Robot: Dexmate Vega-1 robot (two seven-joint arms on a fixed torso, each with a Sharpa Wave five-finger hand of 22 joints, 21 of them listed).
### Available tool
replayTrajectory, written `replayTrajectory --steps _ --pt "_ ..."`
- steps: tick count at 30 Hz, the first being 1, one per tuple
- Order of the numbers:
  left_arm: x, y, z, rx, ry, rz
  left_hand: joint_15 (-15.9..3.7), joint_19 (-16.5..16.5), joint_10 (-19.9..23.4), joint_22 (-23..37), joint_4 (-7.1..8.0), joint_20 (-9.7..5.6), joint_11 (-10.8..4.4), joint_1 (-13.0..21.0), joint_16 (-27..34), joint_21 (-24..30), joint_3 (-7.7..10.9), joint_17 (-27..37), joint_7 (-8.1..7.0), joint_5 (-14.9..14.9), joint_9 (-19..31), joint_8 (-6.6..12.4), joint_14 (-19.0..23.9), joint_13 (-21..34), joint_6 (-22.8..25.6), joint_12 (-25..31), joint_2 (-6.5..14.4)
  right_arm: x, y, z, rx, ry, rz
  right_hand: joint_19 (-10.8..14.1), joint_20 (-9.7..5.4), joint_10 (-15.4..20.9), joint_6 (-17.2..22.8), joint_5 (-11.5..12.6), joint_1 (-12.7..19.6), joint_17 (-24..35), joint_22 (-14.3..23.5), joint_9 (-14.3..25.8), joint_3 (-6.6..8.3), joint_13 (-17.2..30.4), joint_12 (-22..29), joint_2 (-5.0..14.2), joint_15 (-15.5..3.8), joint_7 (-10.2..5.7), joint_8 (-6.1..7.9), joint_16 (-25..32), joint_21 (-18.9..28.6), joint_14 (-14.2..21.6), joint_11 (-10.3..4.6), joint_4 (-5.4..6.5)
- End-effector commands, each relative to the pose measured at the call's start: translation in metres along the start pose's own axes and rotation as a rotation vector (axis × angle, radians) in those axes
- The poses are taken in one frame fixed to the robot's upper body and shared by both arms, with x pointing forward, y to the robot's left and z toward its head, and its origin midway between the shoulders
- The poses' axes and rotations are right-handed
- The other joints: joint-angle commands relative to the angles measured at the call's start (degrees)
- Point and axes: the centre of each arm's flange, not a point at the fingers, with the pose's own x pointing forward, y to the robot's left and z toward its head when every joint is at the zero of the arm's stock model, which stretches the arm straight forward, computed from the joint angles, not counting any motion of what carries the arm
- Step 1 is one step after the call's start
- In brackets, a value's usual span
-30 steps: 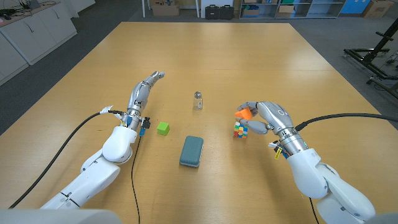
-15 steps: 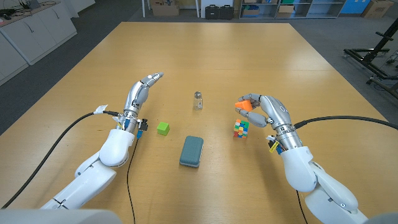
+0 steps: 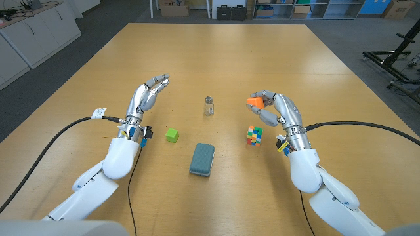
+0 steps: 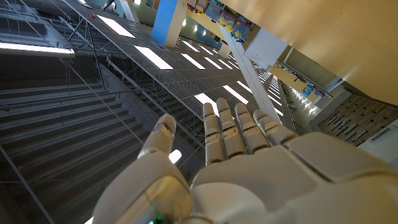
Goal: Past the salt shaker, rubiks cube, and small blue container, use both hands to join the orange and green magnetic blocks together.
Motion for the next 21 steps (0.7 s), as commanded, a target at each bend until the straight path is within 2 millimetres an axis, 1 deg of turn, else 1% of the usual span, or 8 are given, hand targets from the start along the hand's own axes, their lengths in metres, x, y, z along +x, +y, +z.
replayTrajectory --steps 1,2,4,7,14,16,19,21 --pt "-0.010 0.008 0.012 0.167 0.009 0.023 -3.20 0.80 0.34 0.03 -0.16 -0.44 -0.79 1.38 0.05 0.18 0.70 0.20 -0.46 0.37 0.17 0.46 1.08 0.12 0.26 0.03 -0.29 0.016 0.005 -0.006 0.074 0.002 -0.055 -0.29 -1.85 9.93 6.75 0.04 8.75 0.15 0.32 0.29 0.27 0.18 0.02 8.28 -5.60 -2.79 0.44 -0.02 0.20 1.60 -9.68 0.35" --pt "-0.011 0.009 0.012 0.181 0.011 0.020 -3.25 0.86 0.40 0.02 -0.18 -0.35 -1.15 1.96 -0.01 0.17 0.86 0.19 -0.61 0.39 0.18 0.50 1.15 0.13 0.27 -0.02 -0.51 0.017 0.005 -0.007 0.081 0.000 -0.060 -0.30 -1.85 9.95 6.77 0.02 8.72 0.17 0.32 0.29 0.24 0.18 0.01 8.27 -5.55 -2.78 0.43 -0.01 0.23 1.63 -9.68 0.37" --pt "-0.012 0.011 0.015 0.213 0.015 0.014 -3.32 0.88 0.42 0.02 -0.19 -0.26 -1.15 2.24 -0.03 0.16 0.94 0.19 -0.68 0.40 0.19 0.52 1.21 0.13 0.25 -0.05 -0.61 0.020 0.006 -0.009 0.095 0.000 -0.067 -0.31 -1.84 9.97 6.74 0.01 8.72 0.18 0.32 0.29 0.24 0.19 0.01 8.29 -5.55 -2.78 0.41 -0.01 0.24 1.64 -9.71 0.39" --pt "-0.015 0.015 0.017 0.246 0.027 0.012 -3.49 0.96 0.68 0.01 -0.21 -0.16 -1.91 3.52 -0.15 0.12 1.27 0.18 -1.13 0.44 0.21 0.66 1.33 0.14 0.35 -0.11 -1.11 0.024 0.006 -0.013 0.133 0.008 -0.076 -0.40 -1.82 10.04 6.83 -0.05 8.76 0.19 0.32 0.28 0.23 0.19 -0.02 8.33 -5.60 -2.80 0.40 -0.04 0.31 1.68 -9.68 0.39" --pt "-0.021 0.023 0.026 0.344 0.052 -0.008 -3.84 1.11 1.11 0.01 -0.19 0.02 -2.44 5.16 -0.20 0.10 1.64 0.17 -1.43 0.47 0.24 0.82 1.79 0.16 0.42 -0.17 -1.83 0.033 0.012 -0.019 0.190 0.009 -0.065 -0.45 -1.79 10.13 6.86 -0.15 8.75 0.20 0.32 0.26 0.16 0.20 -0.07 8.29 -5.57 -2.81 0.35 -0.14 0.45 1.61 -9.69 0.41" --pt "-0.023 0.025 0.027 0.360 0.059 -0.009 -3.92 1.14 1.19 0.01 -0.19 0.04 -2.41 5.51 -0.17 0.10 1.72 0.17 -1.43 0.47 0.24 0.84 1.97 0.17 0.39 -0.18 -1.97 0.035 0.013 -0.020 0.200 0.011 -0.067 -0.48 -1.79 10.20 6.91 -0.18 8.77 0.21 0.31 0.26 0.15 0.21 -0.07 8.29 -5.58 -2.76 0.34 -0.18 0.50 1.58 -9.65 0.40" --pt "-0.026 0.029 0.031 0.400 0.064 -0.019 -3.81 1.47 1.40 0.02 -0.15 0.22 -1.98 6.70 -0.15 0.18 1.96 0.17 -1.29 0.46 0.27 0.79 2.45 0.20 0.01 -0.25 -2.49 0.039 0.015 -0.020 0.207 0.006 -0.064 -0.51 -1.77 10.19 6.90 -0.20 8.75 0.22 0.31 0.26 0.13 0.21 -0.10 8.29 -5.55 -2.76 0.32 -0.17 0.52 1.62 -9.67 0.42" --pt "-0.028 0.030 0.034 0.424 0.070 -0.027 -3.72 2.79 1.46 0.07 -0.05 0.51 -1.81 8.13 -0.19 0.59 2.17 0.18 -1.42 0.42 0.31 0.51 2.94 0.25 -1.01 -0.41 -3.25 0.041 0.017 -0.020 0.211 0.005 -0.061 -0.53 -1.77 10.19 6.92 -0.24 8.71 0.24 0.31 0.25 0.09 0.21 -0.12 8.29 -5.50 -2.78 0.31 -0.18 0.56 1.61 -9.62 0.46"
